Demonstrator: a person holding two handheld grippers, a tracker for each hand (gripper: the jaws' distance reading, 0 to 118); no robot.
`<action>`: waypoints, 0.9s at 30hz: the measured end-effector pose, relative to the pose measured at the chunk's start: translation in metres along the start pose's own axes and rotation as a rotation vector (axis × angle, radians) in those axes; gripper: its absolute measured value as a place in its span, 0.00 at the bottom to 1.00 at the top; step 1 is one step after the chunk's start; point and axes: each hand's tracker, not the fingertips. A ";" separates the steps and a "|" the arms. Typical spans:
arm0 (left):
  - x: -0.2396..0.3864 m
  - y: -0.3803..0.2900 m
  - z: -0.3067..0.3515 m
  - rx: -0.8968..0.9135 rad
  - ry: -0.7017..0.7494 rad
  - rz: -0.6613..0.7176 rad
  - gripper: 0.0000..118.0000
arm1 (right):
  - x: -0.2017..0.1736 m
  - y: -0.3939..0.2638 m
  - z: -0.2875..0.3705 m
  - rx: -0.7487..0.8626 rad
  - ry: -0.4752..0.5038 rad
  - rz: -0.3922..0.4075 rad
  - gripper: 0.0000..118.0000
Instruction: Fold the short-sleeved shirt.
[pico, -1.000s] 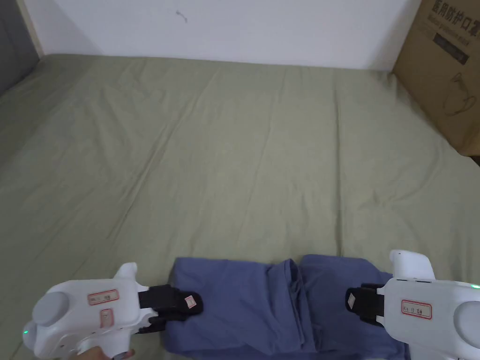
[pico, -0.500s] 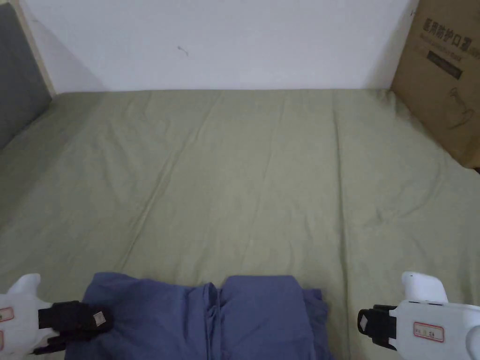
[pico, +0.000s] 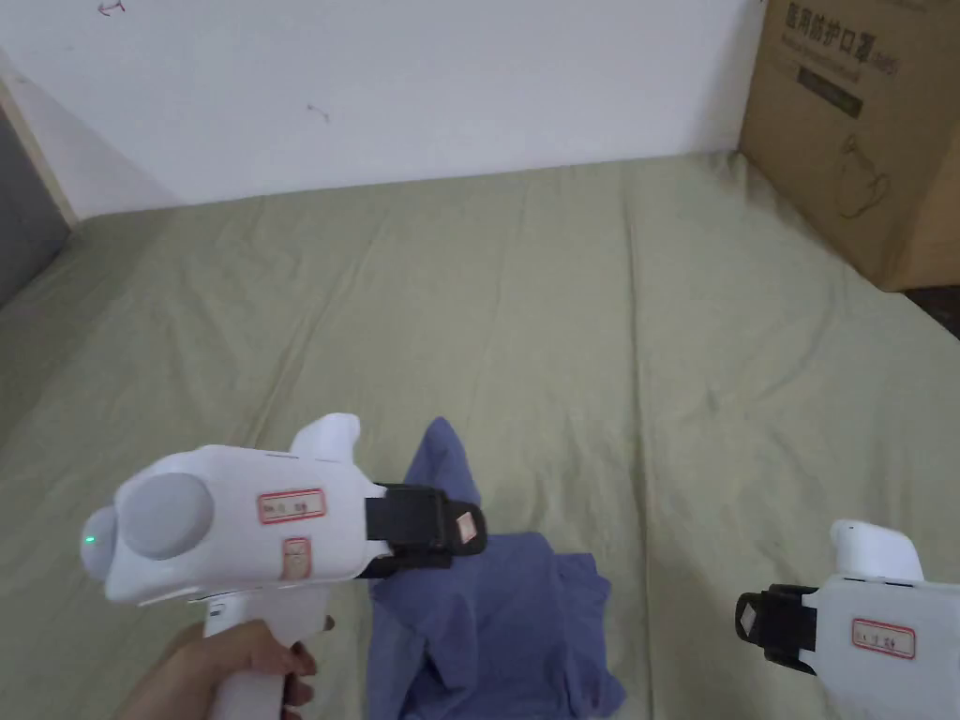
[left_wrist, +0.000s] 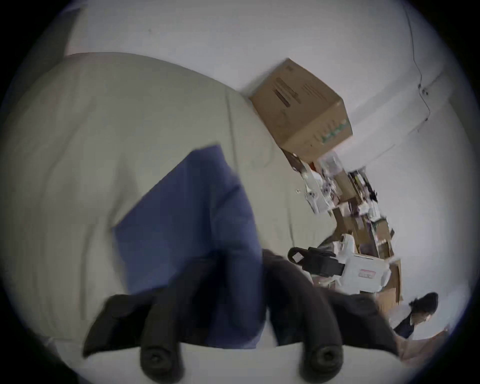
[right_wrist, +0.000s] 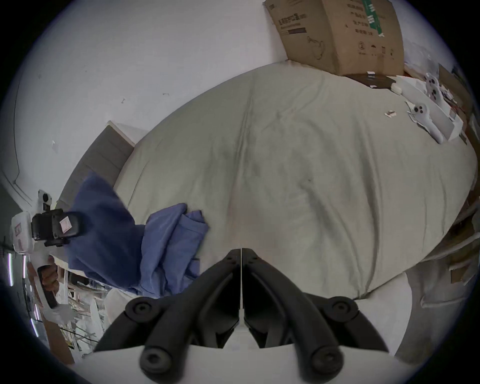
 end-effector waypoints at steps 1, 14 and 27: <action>0.004 0.001 -0.019 -0.022 -0.018 -0.019 0.52 | 0.006 -0.002 0.003 0.003 -0.013 -0.009 0.00; -0.043 -0.023 -0.027 -0.065 0.038 0.142 0.10 | 0.044 -0.009 0.018 0.016 -0.065 -0.079 0.00; -0.030 -0.050 -0.122 -0.234 0.020 0.123 0.00 | 0.026 -0.004 0.003 0.001 -0.041 -0.034 0.00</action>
